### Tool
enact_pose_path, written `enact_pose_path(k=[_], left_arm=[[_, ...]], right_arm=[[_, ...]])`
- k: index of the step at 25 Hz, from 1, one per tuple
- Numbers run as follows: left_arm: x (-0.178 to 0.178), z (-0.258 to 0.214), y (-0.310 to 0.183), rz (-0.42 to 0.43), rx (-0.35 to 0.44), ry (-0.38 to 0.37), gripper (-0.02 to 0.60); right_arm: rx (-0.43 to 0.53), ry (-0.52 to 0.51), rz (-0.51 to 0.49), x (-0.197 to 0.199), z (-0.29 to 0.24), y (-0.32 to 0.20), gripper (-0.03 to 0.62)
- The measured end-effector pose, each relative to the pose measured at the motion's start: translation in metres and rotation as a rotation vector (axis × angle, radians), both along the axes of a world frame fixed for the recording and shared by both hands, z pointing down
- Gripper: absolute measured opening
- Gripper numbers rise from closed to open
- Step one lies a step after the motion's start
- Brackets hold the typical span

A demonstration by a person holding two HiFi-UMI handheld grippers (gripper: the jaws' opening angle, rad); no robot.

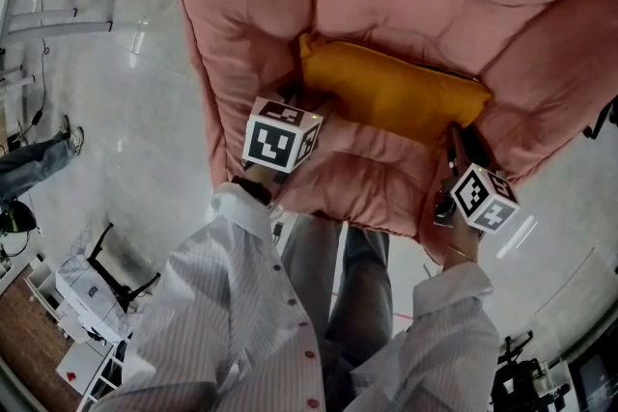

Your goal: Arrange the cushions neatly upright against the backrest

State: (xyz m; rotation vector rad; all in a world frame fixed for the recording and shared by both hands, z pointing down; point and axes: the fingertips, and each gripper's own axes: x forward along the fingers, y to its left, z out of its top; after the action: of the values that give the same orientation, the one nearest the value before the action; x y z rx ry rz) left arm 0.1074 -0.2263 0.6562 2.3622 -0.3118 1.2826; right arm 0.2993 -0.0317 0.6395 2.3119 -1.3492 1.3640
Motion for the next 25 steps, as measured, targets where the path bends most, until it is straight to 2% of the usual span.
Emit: enact_pose_path(k=[6, 11, 18, 25], left_arm=[[-0.003, -0.009, 0.001, -0.034, 0.022, -0.011, 0.265], [-0.006, -0.022, 0.000, -0.082, 0.020, 0.049, 0.310], [-0.010, -0.057, 0.006, -0.115, 0.017, 0.121, 0.310], [-0.010, -0.113, 0.032, -0.136, -0.010, 0.199, 0.309]], right_arm=[[0.006, 0.010, 0.012, 0.001, -0.013, 0.003, 0.126], [0.025, 0.044, 0.020, 0.000, -0.025, 0.005, 0.126], [0.049, 0.060, -0.015, -0.015, -0.051, 0.006, 0.126], [0.094, 0.056, -0.059, -0.041, -0.105, 0.002, 0.126]])
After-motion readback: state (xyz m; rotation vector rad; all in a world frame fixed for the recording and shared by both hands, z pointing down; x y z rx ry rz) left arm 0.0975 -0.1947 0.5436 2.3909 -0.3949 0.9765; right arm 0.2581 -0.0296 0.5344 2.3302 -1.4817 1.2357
